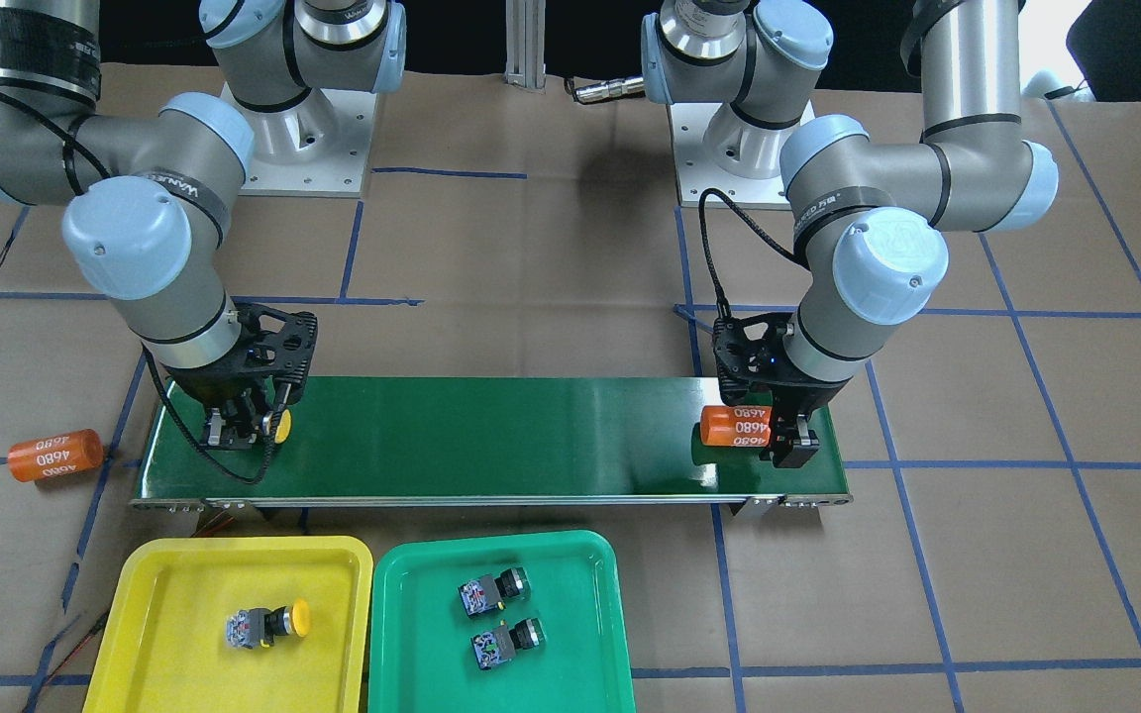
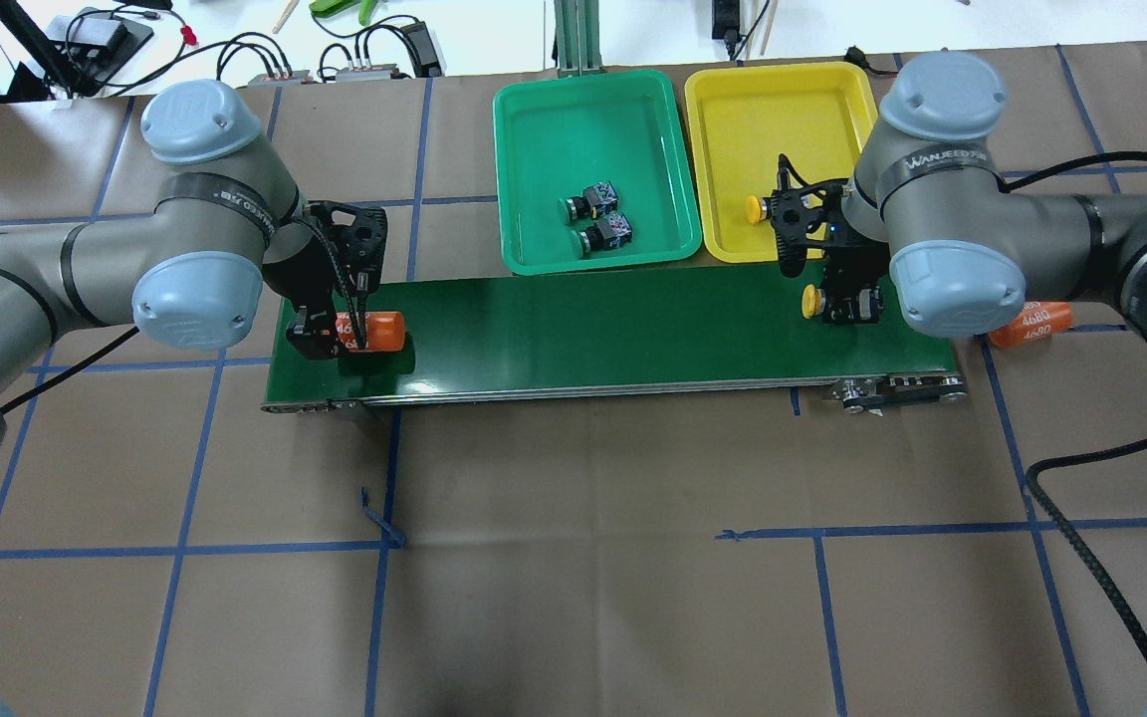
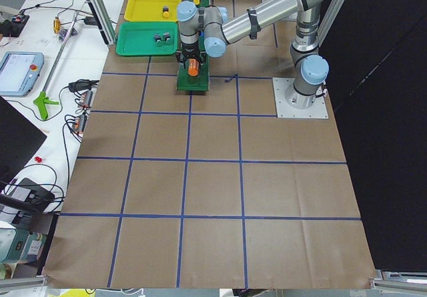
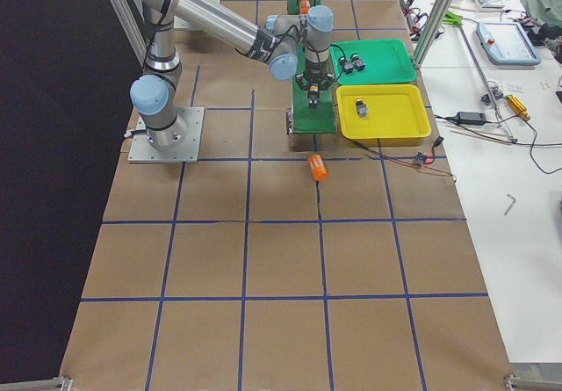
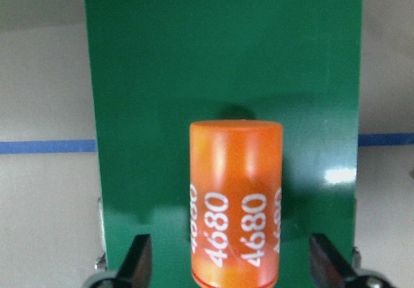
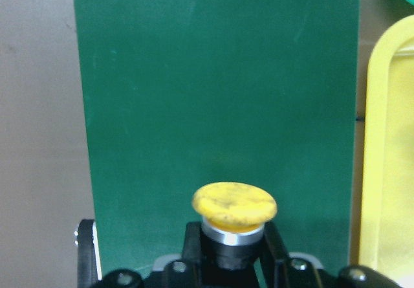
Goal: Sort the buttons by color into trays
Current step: 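Drop the yellow button into the yellow tray while left gripper releases capacitor and rises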
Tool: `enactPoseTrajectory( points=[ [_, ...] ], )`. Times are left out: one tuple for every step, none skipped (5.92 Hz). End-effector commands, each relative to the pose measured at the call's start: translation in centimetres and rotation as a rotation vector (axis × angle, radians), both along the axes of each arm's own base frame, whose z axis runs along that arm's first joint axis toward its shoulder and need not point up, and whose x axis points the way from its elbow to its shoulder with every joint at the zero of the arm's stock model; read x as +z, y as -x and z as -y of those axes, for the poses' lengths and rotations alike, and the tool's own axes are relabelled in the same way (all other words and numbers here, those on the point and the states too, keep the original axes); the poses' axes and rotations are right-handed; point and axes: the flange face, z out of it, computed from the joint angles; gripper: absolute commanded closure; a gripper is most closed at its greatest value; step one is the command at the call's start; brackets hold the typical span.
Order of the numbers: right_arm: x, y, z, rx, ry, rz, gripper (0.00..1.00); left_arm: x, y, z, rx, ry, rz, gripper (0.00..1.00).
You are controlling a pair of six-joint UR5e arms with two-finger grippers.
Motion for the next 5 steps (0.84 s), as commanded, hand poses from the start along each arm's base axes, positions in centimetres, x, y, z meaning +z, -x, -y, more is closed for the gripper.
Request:
enactPoseTrajectory(
  points=[
    [5.2,2.2,2.5,0.046,0.105,-0.029,0.93,5.8,0.3,-1.2,0.1,-0.016,0.002,0.02],
    [7.2,2.4,5.6,0.054,0.157,-0.033,0.93,10.1,0.6,-2.5,0.305,-0.077,0.017,0.04],
    [5.9,2.6,9.4,0.084,0.16,-0.03,0.93,14.8,0.9,-2.1,0.397,-0.082,-0.003,0.04],
    [4.7,2.6,13.3,0.094,0.166,-0.023,0.93,18.6,1.5,-1.6,0.6,-0.095,0.003,0.03],
    [2.4,2.5,16.7,0.104,0.169,-0.01,0.93,21.5,3.2,-1.2,0.777,-0.046,-0.012,0.02]
  ],
)
